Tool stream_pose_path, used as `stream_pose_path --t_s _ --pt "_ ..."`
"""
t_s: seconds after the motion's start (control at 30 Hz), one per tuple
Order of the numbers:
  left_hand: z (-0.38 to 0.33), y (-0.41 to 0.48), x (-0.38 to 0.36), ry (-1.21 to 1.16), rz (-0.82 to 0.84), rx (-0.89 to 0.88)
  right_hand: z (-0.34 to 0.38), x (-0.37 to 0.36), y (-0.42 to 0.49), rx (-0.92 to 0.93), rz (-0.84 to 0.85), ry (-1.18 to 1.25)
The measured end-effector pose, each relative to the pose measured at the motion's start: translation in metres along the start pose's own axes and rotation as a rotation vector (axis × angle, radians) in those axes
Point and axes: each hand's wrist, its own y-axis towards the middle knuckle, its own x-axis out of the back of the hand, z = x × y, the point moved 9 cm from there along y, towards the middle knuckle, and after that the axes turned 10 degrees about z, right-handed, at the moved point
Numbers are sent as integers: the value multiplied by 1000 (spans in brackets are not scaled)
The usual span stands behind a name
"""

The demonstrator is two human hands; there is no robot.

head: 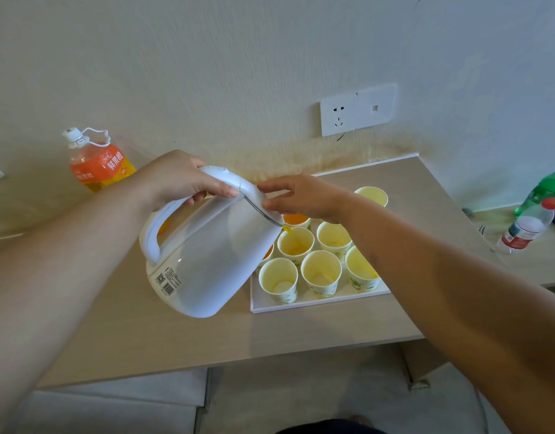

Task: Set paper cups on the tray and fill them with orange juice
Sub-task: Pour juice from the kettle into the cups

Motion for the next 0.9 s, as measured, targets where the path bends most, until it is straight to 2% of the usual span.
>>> stream_pose_path --t_s 0.9 --pt "-27 -30 20 144 -34 8 14 -1 -6 96 12 69"
